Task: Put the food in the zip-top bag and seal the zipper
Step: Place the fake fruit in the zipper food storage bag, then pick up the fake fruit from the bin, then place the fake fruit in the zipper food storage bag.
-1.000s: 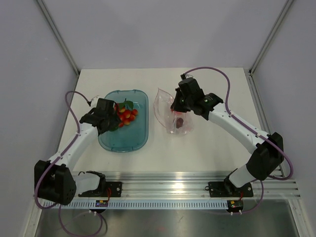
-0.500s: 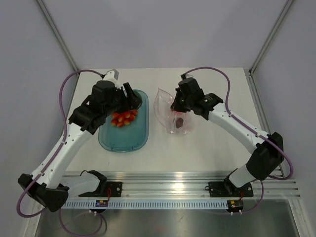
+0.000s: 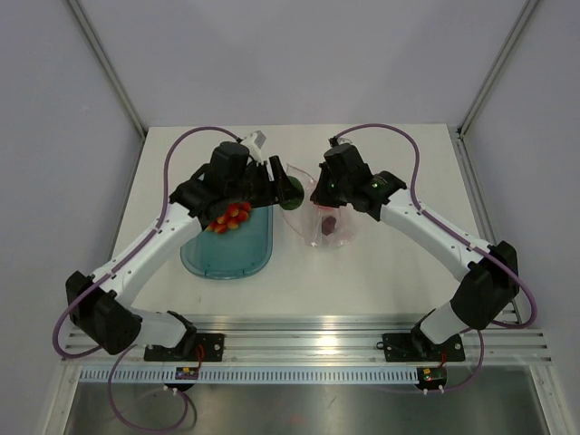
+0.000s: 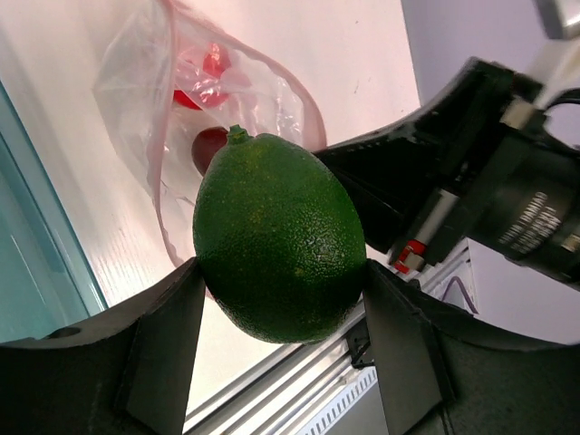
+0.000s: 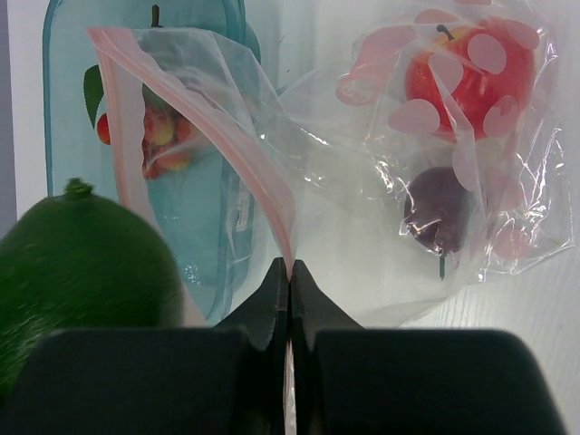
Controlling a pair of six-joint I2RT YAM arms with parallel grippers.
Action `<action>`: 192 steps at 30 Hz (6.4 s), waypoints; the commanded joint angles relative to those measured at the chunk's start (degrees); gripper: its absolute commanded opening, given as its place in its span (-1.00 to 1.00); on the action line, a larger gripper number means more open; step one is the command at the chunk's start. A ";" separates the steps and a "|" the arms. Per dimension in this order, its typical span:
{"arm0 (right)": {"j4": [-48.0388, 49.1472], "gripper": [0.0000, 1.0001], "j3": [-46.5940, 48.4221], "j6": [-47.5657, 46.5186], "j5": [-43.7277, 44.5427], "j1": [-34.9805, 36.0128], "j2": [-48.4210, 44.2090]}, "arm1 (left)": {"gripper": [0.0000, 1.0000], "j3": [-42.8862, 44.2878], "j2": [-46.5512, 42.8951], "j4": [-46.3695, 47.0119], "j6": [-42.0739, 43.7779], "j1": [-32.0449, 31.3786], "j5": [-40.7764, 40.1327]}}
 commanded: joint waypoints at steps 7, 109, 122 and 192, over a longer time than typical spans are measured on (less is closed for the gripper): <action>2.27 -1.00 1.65 2.00 -1.10 0.65 -1.54 | -0.11 5.50 7.11 1.75 -0.05 -0.60 1.51; 3.60 -1.00 -0.55 0.16 1.00 0.92 -0.23 | -1.00 7.80 14.60 -5.37 17.10 20.40 -28.20; 4.91 -1.00 2.86 0.16 -0.49 0.83 1.52 | -1.00 20.87 1.58 -13.46 12.09 20.22 -8.00; 5.72 -1.00 4.19 3.76 -6.91 0.74 -1.36 | 0.96 21.49 7.91 -11.86 18.65 3.88 6.35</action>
